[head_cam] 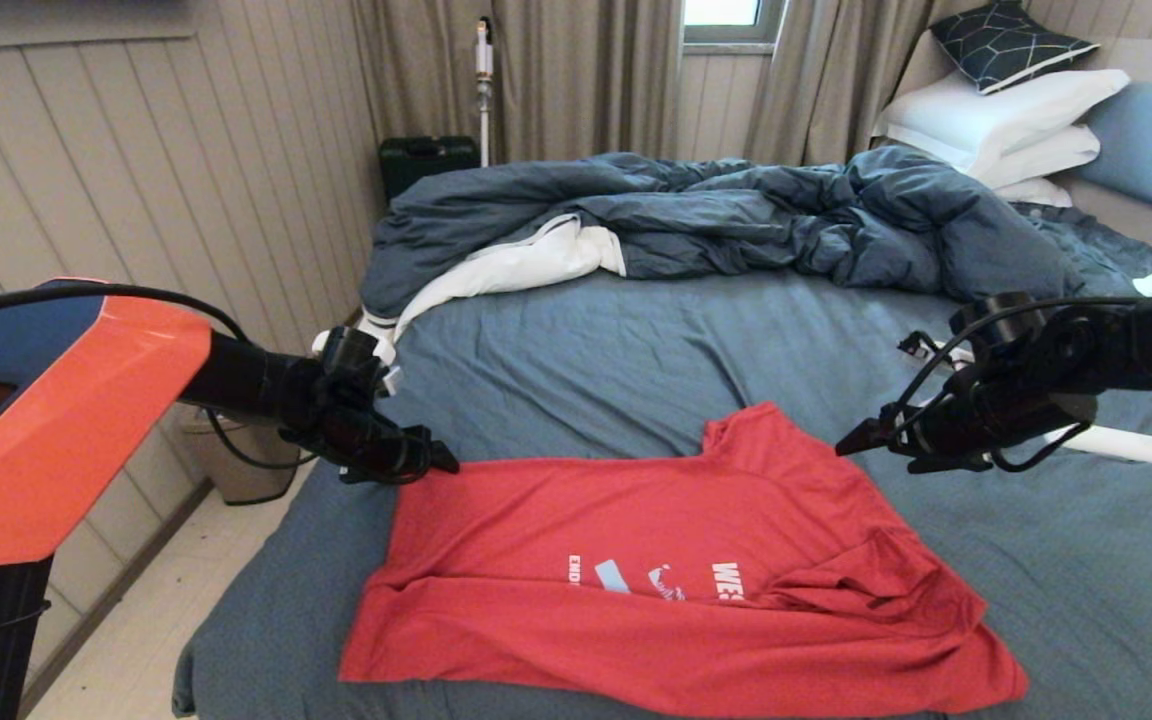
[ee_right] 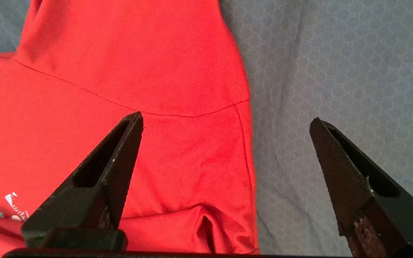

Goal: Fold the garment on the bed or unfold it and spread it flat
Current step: Fold the red T-shirt

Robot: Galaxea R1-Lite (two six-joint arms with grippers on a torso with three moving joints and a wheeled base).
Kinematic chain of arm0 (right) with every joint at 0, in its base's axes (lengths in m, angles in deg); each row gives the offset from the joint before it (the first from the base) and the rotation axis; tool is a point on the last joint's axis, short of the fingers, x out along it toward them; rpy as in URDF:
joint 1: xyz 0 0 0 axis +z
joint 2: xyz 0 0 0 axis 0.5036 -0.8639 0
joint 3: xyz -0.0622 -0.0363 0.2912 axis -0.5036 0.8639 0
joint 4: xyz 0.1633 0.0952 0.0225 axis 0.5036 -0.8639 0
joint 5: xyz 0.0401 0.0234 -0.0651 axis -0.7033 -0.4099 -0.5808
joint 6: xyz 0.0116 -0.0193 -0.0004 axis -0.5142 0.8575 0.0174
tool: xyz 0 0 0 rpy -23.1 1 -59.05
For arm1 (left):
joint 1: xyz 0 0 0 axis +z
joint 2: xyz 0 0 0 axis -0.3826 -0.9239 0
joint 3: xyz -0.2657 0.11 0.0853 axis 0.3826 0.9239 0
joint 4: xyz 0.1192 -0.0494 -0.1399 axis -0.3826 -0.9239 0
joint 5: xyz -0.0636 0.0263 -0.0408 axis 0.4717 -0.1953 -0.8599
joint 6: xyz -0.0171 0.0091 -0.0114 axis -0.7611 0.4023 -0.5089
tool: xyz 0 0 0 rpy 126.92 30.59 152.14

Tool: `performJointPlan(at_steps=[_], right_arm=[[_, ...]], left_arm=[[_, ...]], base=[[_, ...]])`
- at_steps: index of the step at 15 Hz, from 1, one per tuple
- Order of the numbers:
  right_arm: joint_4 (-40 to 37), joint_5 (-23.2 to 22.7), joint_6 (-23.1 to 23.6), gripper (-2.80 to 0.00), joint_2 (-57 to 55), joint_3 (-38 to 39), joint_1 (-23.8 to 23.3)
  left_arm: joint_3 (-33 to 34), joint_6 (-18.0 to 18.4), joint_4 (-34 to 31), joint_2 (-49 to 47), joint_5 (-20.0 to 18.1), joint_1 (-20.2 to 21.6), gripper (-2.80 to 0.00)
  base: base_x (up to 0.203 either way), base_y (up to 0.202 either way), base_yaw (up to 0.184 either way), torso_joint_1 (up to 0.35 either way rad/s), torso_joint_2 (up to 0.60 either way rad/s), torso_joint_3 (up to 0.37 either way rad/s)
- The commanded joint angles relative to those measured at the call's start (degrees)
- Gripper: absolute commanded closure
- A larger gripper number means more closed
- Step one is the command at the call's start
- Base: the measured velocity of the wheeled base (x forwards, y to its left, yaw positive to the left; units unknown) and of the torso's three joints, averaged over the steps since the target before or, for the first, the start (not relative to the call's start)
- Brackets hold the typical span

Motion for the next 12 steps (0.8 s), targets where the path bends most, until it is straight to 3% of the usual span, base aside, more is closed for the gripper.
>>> performJointPlan(at_steps=[1, 6, 7, 12], right_arm=[[-0.14, -0.12, -0.01, -2.80, -0.13, -0.03, -0.02], [-0.14, -0.12, -0.01, -2.80, -0.04, -0.07, -0.11], [-0.14, -0.12, -0.01, -2.80, -0.04, -0.07, -0.11], [-0.14, -0.09, 0.03, -2.80, -0.51, -0.34, 0.01]], left_arm=[[0.00, -0.10, 0.23, -0.54, -0.15, -0.40, -2.80], [0.09, -0.10, 0.19, -0.72, -0.24, -1.04, -2.80], [0.20, -0.19, -0.05, -0.71, -0.24, -0.97, 0.00], [0.61, -1.69, -0.21, -0.02, -0.41, -0.95, 0.00]], base=[[0.000, 0.000, 0.000, 0.000, 0.00, 0.000], [0.000, 0.000, 0.000, 0.000, 0.00, 0.000], [0.000, 0.000, 0.000, 0.000, 0.00, 0.000], [0.000, 0.000, 0.000, 0.000, 0.00, 0.000]])
